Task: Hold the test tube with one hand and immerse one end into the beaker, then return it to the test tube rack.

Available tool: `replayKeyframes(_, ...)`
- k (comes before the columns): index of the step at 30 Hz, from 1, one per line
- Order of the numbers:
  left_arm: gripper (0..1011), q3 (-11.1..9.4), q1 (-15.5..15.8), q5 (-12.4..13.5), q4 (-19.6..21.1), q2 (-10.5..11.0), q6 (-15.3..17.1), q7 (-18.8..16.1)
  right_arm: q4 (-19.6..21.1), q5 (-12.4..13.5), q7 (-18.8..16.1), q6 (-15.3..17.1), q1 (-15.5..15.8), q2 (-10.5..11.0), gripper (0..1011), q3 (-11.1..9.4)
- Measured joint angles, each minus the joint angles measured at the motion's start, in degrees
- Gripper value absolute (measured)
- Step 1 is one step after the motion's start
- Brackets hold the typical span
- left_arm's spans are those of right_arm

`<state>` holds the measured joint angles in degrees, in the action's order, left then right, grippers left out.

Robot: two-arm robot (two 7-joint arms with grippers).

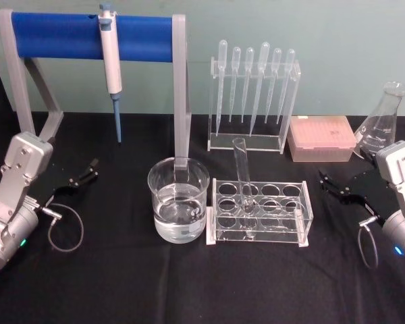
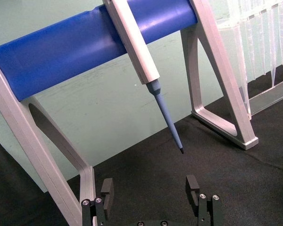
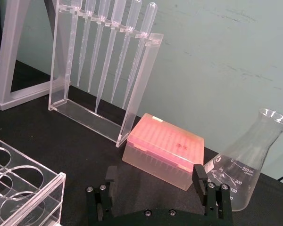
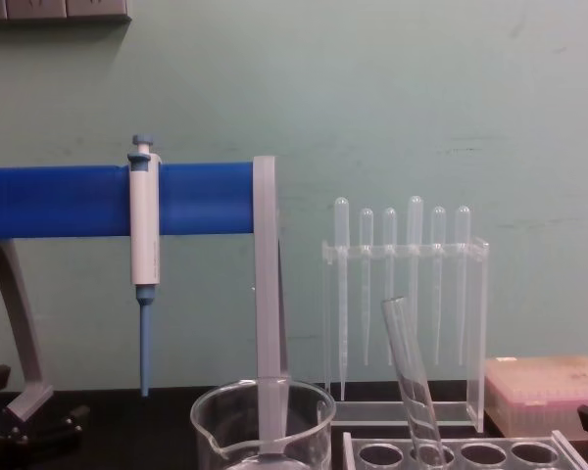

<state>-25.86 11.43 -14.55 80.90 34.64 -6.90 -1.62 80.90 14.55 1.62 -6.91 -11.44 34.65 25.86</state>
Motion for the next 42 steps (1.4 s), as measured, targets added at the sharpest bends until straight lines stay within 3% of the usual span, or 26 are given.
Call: replayKeyframes(42,1000,0.0,0.0,0.0,0.0,0.0,0.0,0.0,0.8,0.0,-0.1,0.0,0.8,0.2,1002,-0.6)
